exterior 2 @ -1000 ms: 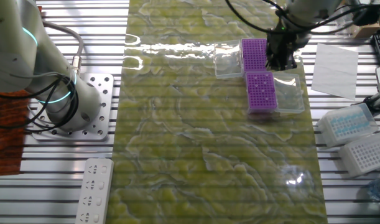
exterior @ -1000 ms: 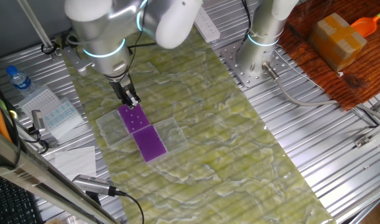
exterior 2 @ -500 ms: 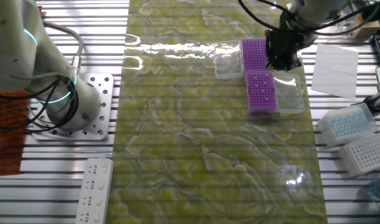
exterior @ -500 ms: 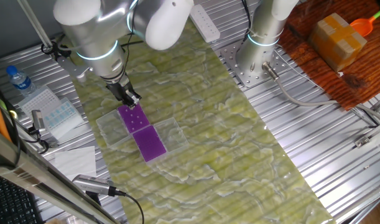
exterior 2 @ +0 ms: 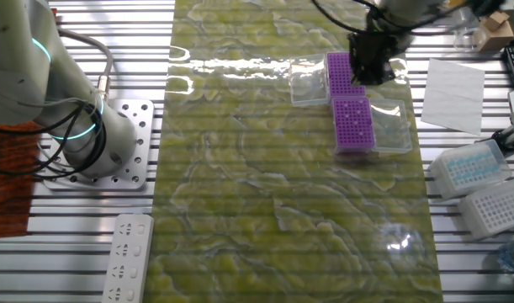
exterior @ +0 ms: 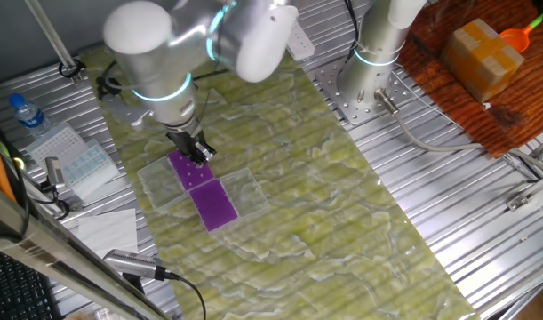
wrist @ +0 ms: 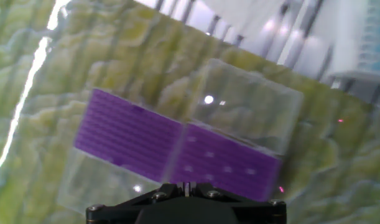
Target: Transfer all small pipette tips from one holder to another
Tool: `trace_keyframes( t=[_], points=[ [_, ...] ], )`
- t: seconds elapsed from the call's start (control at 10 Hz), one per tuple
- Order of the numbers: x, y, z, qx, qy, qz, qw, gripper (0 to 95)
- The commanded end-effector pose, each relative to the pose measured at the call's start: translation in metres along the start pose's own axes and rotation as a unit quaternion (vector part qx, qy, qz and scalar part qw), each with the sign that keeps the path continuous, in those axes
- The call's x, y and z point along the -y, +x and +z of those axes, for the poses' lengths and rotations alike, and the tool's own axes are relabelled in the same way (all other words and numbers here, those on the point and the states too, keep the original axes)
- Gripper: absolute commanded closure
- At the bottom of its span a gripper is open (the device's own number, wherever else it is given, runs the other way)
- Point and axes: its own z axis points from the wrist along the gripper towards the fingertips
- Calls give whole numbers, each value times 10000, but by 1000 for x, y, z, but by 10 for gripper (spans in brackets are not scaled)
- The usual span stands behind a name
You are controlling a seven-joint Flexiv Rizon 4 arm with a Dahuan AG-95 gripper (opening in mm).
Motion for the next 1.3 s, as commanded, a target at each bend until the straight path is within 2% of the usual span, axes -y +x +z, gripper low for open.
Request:
trace_keyframes(
  t=[0.1, 0.3, 0.4, 1.3],
  points=[
    [-4, -2, 7, 81, 61, 339, 9994, 950],
    [-4, -3, 12, 112, 69, 340, 9993, 950],
    [-6, -4, 21, 147, 83, 325, 9993, 950],
    [-14, -2, 42, 237, 102, 335, 9991, 950]
  ],
)
